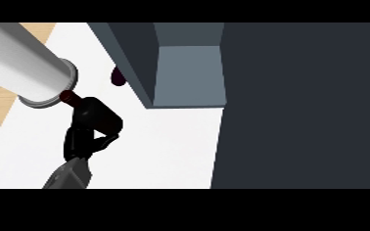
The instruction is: Pick up the wine, place it into the cabinet and close the cabinet
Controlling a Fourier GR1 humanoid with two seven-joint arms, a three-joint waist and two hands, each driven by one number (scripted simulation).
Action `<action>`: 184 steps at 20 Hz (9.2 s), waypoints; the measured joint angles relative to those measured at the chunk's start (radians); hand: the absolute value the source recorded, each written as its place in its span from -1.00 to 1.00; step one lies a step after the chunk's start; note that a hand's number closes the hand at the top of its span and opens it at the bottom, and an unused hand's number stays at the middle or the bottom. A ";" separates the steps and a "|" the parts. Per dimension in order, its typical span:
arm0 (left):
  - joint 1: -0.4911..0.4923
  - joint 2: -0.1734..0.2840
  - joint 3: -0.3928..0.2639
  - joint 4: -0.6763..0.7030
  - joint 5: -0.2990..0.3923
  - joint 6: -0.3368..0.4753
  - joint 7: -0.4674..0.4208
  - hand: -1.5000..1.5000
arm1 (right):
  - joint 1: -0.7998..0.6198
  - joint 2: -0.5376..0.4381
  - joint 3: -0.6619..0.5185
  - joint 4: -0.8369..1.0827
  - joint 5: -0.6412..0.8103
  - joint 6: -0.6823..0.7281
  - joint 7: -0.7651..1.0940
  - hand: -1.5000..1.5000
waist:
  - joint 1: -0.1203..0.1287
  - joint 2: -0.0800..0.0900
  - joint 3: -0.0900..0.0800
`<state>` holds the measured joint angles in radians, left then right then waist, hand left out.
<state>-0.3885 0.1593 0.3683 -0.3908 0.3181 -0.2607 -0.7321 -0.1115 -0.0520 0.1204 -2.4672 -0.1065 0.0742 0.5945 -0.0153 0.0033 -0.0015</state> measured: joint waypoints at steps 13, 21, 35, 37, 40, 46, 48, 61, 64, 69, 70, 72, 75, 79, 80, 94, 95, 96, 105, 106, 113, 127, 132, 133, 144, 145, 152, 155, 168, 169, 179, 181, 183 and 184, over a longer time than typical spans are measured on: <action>-0.088 -0.006 0.005 0.143 -0.011 0.018 -0.131 1.00 | 0.005 0.005 0.017 -0.004 0.009 0.002 0.018 -1.00 | -0.001 0.000 0.000; -0.142 -0.004 0.030 0.179 0.024 -0.003 -0.115 1.00 | 0.017 -0.003 -0.014 0.000 0.003 0.025 0.011 -1.00 | -0.003 0.001 0.000; -0.067 -0.033 -0.035 0.117 0.006 -0.077 -0.102 1.00 | 0.059 0.008 -0.031 0.014 -0.006 0.053 -0.038 -1.00 | 0.009 -0.003 0.001; -0.038 -0.041 -0.047 0.068 0.011 -0.081 -0.086 1.00 | 0.054 0.000 -0.055 0.017 -0.013 0.061 -0.039 -1.00 | 0.013 -0.004 0.002; 0.005 -0.056 -0.063 -0.014 0.024 -0.090 -0.068 1.00 | 0.067 0.006 -0.047 0.014 -0.015 0.065 -0.043 -1.00 | 0.017 -0.006 0.002; 0.090 -0.098 -0.126 -0.199 0.034 -0.104 0.014 1.00 | 0.050 0.006 -0.055 0.021 -0.019 0.060 -0.029 -1.00 | 0.021 -0.007 0.002; 0.115 -0.117 -0.155 -0.286 0.035 -0.088 0.057 1.00 | 0.029 0.003 -0.061 0.022 -0.022 0.056 -0.016 -1.00 | 0.023 -0.008 0.003; 0.322 -0.157 -0.586 -0.793 0.188 0.231 0.234 1.00 | 0.021 0.006 -0.055 0.026 -0.039 0.055 -0.003 -1.00 | 0.016 -0.006 0.002; 0.320 -0.158 -0.670 -0.829 0.236 0.327 0.238 1.00 | 0.001 -0.003 -0.070 0.026 -0.039 0.052 0.012 -1.00 | 0.014 -0.005 0.002; 0.285 -0.159 -0.782 -0.807 0.335 0.449 0.208 1.00 | 0.018 -0.007 -0.085 0.030 -0.050 0.069 -0.002 -1.00 | 0.010 -0.004 0.001; 0.268 -0.159 -0.789 -0.805 0.352 0.466 0.211 1.00 | 0.019 -0.004 -0.078 0.031 -0.048 0.067 -0.002 -1.00 | 0.010 -0.004 0.001; 0.255 -0.159 -0.804 -0.789 0.378 0.487 0.204 1.00 | 0.047 0.002 -0.067 0.030 -0.048 0.078 -0.021 -1.00 | 0.010 -0.004 0.001; 0.229 -0.159 -0.832 -0.750 0.414 0.525 0.174 1.00 | 0.035 -0.006 -0.079 0.027 -0.053 0.078 -0.005 -1.00 | 0.009 -0.003 0.001; 0.168 -0.159 -0.822 -0.686 0.447 0.535 0.167 1.00 | 0.055 0.000 -0.081 0.037 -0.054 0.091 -0.033 -1.00 | 0.009 -0.003 0.001; 0.156 -0.159 -0.839 -0.665 0.466 0.538 0.147 1.00 | 0.056 -0.003 -0.091 0.043 -0.056 0.098 -0.041 -1.00 | 0.009 -0.003 0.001; -0.107 -0.159 -0.930 -0.411 0.688 0.569 -0.007 1.00 | 0.029 0.004 -0.088 0.062 -0.081 0.088 -0.034 -1.00 | 0.001 -0.001 0.001; -0.124 -0.159 -0.932 -0.398 0.698 0.573 -0.009 1.00 | 0.024 0.000 -0.090 0.059 -0.081 0.086 -0.025 -1.00 | 0.000 -0.001 0.001; -0.140 -0.159 -0.919 -0.388 0.700 0.573 -0.002 1.00 | 0.047 0.009 -0.081 0.065 -0.076 0.095 -0.053 -1.00 | 0.001 -0.002 0.001; -0.329 -0.159 -0.870 -0.185 0.806 0.533 -0.004 1.00 | 0.049 0.000 -0.108 0.084 -0.108 0.116 -0.088 -1.00 | -0.008 0.002 0.001; -0.349 -0.159 -0.865 -0.174 0.815 0.540 0.000 1.00 | 0.043 -0.001 -0.110 0.080 -0.113 0.113 -0.084 -1.00 | -0.008 0.002 0.001; -0.454 -0.160 -0.820 -0.029 0.820 0.501 0.019 1.00 | 0.042 0.005 -0.090 0.074 -0.091 0.101 -0.078 -1.00 | -0.012 0.006 -0.001; -0.650 -0.159 -0.801 0.122 0.847 0.545 0.116 1.00 | 0.062 0.018 -0.073 0.115 -0.090 0.131 -0.149 -1.00 | -0.046 0.014 0.001; -0.669 -0.159 -0.795 0.138 0.878 0.545 0.092 1.00 | 0.035 0.018 -0.064 0.122 -0.096 0.130 -0.141 -1.00 | -0.065 0.020 0.000; -0.664 -0.159 -0.801 0.132 0.885 0.545 0.088 1.00 | 0.031 0.021 -0.061 0.128 -0.095 0.129 -0.145 -1.00 | -0.067 0.020 0.000; -0.584 -0.158 -0.907 0.058 0.964 0.581 0.057 1.00 | -0.030 0.015 -0.068 0.182 -0.115 0.138 -0.151 -1.00 | -0.102 0.025 0.000; -0.580 -0.159 -0.919 0.053 0.970 0.583 0.057 1.00 | -0.026 0.014 -0.069 0.185 -0.115 0.143 -0.161 -1.00 | -0.104 0.025 0.000; -0.566 -0.159 -0.969 0.001 1.053 0.629 0.035 1.00 | -0.025 0.022 -0.056 0.192 -0.115 0.144 -0.167 -1.00 | -0.122 0.029 -0.001; -0.556 -0.159 -0.981 -0.017 1.093 0.638 0.007 -1.00 | -0.019 0.022 -0.059 0.178 -0.121 0.139 -0.158 -1.00 | -0.125 0.028 -0.001; -0.601 -0.159 -1.034 0.011 1.220 0.702 -0.043 -1.00 | -0.021 0.014 -0.058 0.167 -0.126 0.141 -0.146 -1.00 | -0.121 0.030 0.000; -0.613 -0.159 -1.041 0.023 1.219 0.710 -0.042 -1.00 | -0.012 0.014 -0.060 0.166 -0.128 0.143 -0.150 -1.00 | -0.118 0.029 0.000; -0.664 -0.159 -1.155 0.046 1.181 0.763 -0.055 -1.00 | 0.021 0.022 -0.037 0.175 -0.106 0.155 -0.182 -1.00 | -0.107 0.027 0.001; -0.663 -0.159 -1.164 0.032 1.187 0.773 -0.067 -1.00 | 0.016 0.022 -0.041 0.179 -0.103 0.154 -0.184 -1.00 | -0.103 0.026 0.001; -0.679 -0.159 -1.169 0.033 1.189 0.777 -0.074 -1.00 | 0.013 0.024 -0.039 0.187 -0.098 0.152 -0.188 -1.00 | -0.097 0.025 0.001; -0.676 -0.159 -1.172 0.029 1.192 0.778 -0.084 -1.00 | 0.008 0.021 -0.041 0.179 -0.103 0.148 -0.172 -1.00 | -0.098 0.025 0.001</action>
<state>-1.0648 0.0002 -0.8036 -0.3619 1.5102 0.5171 -0.8156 -0.1039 -0.0311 0.0795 -2.2887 -0.2093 0.2227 0.4222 -0.1130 0.0281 -0.0007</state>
